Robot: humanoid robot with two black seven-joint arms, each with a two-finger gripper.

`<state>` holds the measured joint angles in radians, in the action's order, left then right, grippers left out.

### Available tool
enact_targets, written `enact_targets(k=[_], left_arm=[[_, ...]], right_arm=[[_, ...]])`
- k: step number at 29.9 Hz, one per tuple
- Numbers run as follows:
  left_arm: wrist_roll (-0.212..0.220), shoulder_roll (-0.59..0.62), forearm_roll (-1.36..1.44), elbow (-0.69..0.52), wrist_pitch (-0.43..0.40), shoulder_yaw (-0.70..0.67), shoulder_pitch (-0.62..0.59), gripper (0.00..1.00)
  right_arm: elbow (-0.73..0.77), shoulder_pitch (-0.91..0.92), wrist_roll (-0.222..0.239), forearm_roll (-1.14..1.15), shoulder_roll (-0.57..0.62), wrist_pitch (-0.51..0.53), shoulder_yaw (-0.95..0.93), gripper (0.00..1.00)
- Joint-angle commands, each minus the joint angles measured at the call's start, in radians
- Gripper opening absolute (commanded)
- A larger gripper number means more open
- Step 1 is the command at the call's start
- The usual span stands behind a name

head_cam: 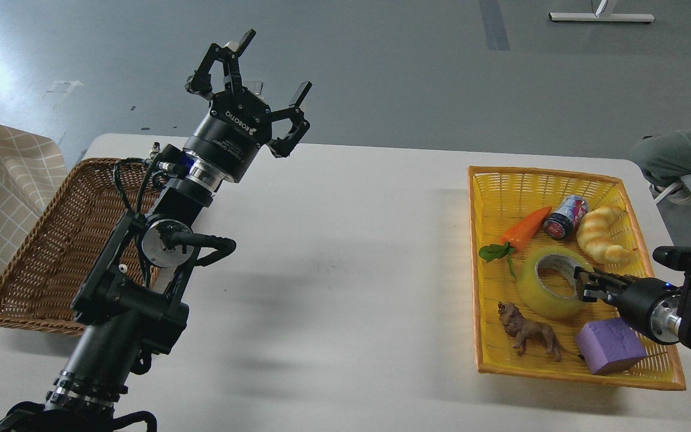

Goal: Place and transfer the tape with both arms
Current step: 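Grasp the yellow tape roll through its hole with the right gripper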

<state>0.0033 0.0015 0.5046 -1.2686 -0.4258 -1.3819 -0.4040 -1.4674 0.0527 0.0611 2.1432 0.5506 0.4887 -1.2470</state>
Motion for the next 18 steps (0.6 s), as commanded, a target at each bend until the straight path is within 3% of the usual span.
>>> enact_targets(k=[1, 18], left_arm=[[0.0, 0.0, 0.0, 0.0, 0.001, 0.001, 0.002, 0.98], [0.0, 0.0, -0.005, 0.005, 0.001, -0.002, 0.002, 0.98]], right_arm=[[-0.001, -0.002, -0.001, -0.002, 0.0, 0.0, 0.0, 0.19], [-0.056, 0.002, -0.012, -0.08, 0.052, 0.0, -0.046, 0.12]])
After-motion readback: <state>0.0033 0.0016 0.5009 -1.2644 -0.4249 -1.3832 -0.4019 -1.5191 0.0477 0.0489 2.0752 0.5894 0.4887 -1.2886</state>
